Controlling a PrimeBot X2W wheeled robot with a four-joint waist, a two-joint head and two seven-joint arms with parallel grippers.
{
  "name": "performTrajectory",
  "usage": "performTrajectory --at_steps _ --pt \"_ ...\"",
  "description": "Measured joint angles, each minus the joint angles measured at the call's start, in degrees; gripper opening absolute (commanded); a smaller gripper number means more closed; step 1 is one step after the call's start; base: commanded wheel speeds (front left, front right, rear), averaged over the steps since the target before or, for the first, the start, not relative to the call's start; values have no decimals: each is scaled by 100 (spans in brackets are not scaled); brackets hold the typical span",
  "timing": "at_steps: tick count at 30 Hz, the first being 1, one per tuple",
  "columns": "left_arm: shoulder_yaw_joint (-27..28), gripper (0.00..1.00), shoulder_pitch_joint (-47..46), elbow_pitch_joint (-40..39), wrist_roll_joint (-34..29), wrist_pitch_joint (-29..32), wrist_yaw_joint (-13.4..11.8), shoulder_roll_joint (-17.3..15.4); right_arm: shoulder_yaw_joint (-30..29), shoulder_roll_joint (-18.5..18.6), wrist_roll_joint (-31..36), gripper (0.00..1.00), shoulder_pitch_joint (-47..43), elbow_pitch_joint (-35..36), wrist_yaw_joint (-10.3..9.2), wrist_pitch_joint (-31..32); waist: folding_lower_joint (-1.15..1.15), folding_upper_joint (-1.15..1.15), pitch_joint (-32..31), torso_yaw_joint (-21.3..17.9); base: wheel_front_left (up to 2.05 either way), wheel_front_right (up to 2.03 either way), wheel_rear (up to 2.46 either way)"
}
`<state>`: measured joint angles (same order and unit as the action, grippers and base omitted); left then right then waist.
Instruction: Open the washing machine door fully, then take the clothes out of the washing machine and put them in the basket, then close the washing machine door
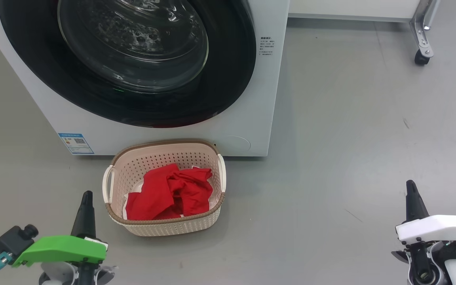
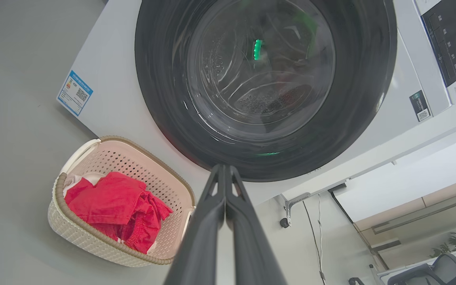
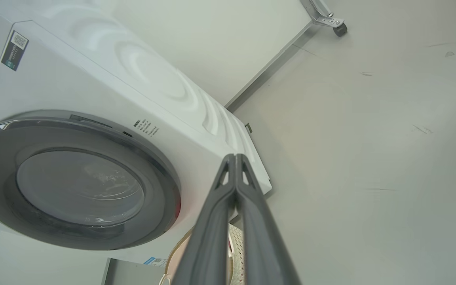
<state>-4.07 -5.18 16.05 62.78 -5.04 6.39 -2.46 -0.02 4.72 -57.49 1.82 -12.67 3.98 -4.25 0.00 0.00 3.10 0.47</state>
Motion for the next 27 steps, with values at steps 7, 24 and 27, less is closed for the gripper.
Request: performTrajectory --at_steps 7,24,27 --pt "60 0 0 0 436 129 4 -20 -93 -20 -510 0 6 -54 47 144 0 0 -43 -7 0 0 0" --pt "247 0 1 1 1546 446 46 -52 -302 -74 -1759 0 65 -165 146 455 0 0 -148 -24 0 0 0" --pt "283 0 1 1 1772 500 47 -58 -344 -81 -1983 0 70 -180 151 509 0 0 -167 -27 0 0 0"
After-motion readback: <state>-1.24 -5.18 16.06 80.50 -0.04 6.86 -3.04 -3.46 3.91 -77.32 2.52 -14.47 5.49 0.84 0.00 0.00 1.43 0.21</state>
